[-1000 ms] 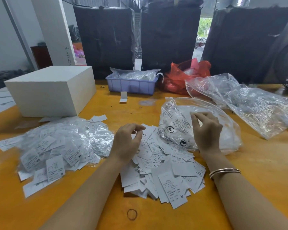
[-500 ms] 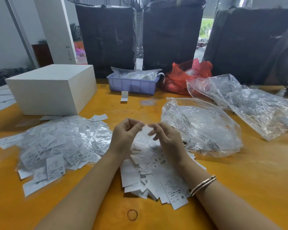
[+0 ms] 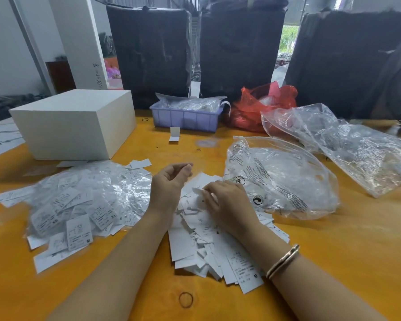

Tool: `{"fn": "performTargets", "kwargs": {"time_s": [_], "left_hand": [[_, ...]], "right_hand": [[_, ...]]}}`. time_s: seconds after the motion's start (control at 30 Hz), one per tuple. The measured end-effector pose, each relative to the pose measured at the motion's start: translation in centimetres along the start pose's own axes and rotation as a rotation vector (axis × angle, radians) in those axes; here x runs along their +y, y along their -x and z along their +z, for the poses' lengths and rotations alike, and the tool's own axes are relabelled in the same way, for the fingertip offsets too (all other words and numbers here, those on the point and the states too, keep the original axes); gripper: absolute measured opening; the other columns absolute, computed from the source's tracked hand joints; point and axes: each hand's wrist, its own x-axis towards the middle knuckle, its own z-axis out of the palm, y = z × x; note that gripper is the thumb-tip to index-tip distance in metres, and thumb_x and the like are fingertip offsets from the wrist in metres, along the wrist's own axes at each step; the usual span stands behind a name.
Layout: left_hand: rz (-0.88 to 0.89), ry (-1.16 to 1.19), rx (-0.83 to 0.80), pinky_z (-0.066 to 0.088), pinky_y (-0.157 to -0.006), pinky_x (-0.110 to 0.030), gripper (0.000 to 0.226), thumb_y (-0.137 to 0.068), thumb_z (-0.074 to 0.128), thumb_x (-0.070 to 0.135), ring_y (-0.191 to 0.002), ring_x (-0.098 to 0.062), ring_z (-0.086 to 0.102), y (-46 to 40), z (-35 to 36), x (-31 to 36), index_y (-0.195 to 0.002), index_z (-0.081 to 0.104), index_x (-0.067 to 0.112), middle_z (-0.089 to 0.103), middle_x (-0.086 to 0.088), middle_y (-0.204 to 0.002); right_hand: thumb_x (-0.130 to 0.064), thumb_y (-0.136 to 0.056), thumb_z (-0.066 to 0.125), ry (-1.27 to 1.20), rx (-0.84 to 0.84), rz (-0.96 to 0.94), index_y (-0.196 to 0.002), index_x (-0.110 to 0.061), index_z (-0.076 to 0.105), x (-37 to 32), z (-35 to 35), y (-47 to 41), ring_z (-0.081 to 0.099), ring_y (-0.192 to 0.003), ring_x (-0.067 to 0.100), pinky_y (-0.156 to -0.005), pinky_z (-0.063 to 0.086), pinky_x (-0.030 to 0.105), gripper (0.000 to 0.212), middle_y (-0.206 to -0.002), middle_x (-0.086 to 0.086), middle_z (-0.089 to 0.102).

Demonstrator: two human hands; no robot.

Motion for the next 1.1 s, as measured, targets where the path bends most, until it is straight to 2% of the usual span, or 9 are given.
{"fn": "performTargets", "kwargs": {"time_s": [0.1,0.17,0.27,0.4,0.53,0.63,0.77,0.93,1.1], "left_hand": [[-0.02,0.009,-0.01,0.046,-0.06,-0.007,0.004,-0.086,0.066,0.018,-0.065,0.007,0.06,0.1,0.0,0.1,-0.083,0.067,0.021,0.068,0.014,-0.068],[-0.022,-0.007,-0.019,0.047,-0.059,-0.009,0.004,-0.086,0.065,0.022,-0.066,0.003,0.061,0.1,-0.1,0.1,-0.083,0.065,0.02,0.07,0.013,-0.069],[-0.033,-0.009,-0.042,0.05,-0.059,-0.013,0.006,-0.091,0.06,0.021,-0.065,-0.003,0.065,0.1,0.0,0.2,-0.088,0.06,0.016,0.072,0.007,-0.073],[-0.07,-0.024,-0.09,0.049,-0.058,-0.014,0.013,-0.094,0.051,0.007,-0.064,-0.004,0.063,0.1,-0.1,0.2,-0.092,0.059,0.017,0.071,0.005,-0.073],[-0.027,-0.085,-0.187,0.047,-0.058,-0.013,0.025,-0.09,0.05,-0.007,-0.065,-0.002,0.062,0.3,-0.1,0.3,-0.096,0.058,0.016,0.071,0.005,-0.074],[0.058,-0.227,-0.307,0.05,-0.064,-0.018,0.029,-0.087,0.057,-0.005,-0.07,-0.006,0.064,0.6,0.0,0.2,-0.1,0.055,0.02,0.072,0.001,-0.075],[0.068,-0.337,-0.355,0.05,-0.065,-0.021,0.029,-0.084,0.068,0.005,-0.068,-0.004,0.064,0.8,0.2,-0.2,-0.101,0.056,0.025,0.072,0.006,-0.073],[-0.05,-0.195,-0.281,0.046,-0.061,-0.011,0.009,-0.082,0.07,0.01,-0.067,0.001,0.061,0.5,0.0,0.1,-0.085,0.066,0.019,0.069,0.004,-0.074],[-0.19,0.037,-0.164,0.047,-0.074,-0.024,0.01,-0.079,0.07,0.017,-0.08,-0.009,0.064,0.1,-0.1,0.5,-0.084,0.062,0.016,0.072,0.001,-0.086]], "right_hand": [[-0.009,-0.087,0.053,-0.234,0.098,0.096,-0.09,-0.01,0.059,0.2,-0.4,0.0,0.058,-0.084,0.025,-0.079,0.041,0.037,0.006,-0.087,0.007,0.065],[0.001,-0.081,0.057,-0.35,0.146,0.129,-0.087,-0.009,0.061,0.5,-0.6,0.0,0.058,-0.083,0.023,-0.078,0.045,0.034,0.012,-0.086,0.006,0.064],[0.008,-0.077,0.062,-0.539,0.271,0.187,-0.076,-0.016,0.067,1.0,-1.0,-0.2,0.055,-0.086,0.015,-0.081,0.044,0.018,0.025,-0.089,0.004,0.056],[0.011,-0.085,0.049,-0.874,0.276,0.344,-0.078,-0.023,0.064,1.6,-1.3,-0.2,0.066,-0.078,0.015,-0.073,0.052,0.025,0.038,-0.082,-0.003,0.067],[-0.024,-0.083,0.044,-0.867,0.226,0.36,-0.082,-0.022,0.067,1.4,-1.3,-0.1,0.062,-0.08,0.004,-0.072,0.049,0.02,0.023,-0.082,-0.006,0.069],[-0.05,-0.083,0.056,-0.808,0.154,0.309,-0.083,-0.02,0.068,1.3,-1.3,0.1,0.063,-0.076,0.005,-0.07,0.048,0.022,0.032,-0.078,-0.006,0.069],[-0.017,-0.083,0.069,-0.765,0.157,0.19,-0.081,-0.017,0.068,0.9,-1.1,0.1,0.068,-0.073,0.006,-0.068,0.053,0.021,0.002,-0.072,-0.005,0.071],[-0.01,-0.085,0.066,-0.957,0.308,0.325,-0.079,-0.018,0.066,1.8,-1.6,-0.1,0.063,-0.072,0.009,-0.071,0.052,0.026,0.01,-0.075,-0.001,0.068],[-0.003,-0.084,0.064,-1.003,0.24,0.363,-0.082,-0.018,0.067,2.0,-1.4,-0.3,0.065,-0.077,0.006,-0.073,0.052,0.019,0.016,-0.079,-0.002,0.069]]}}
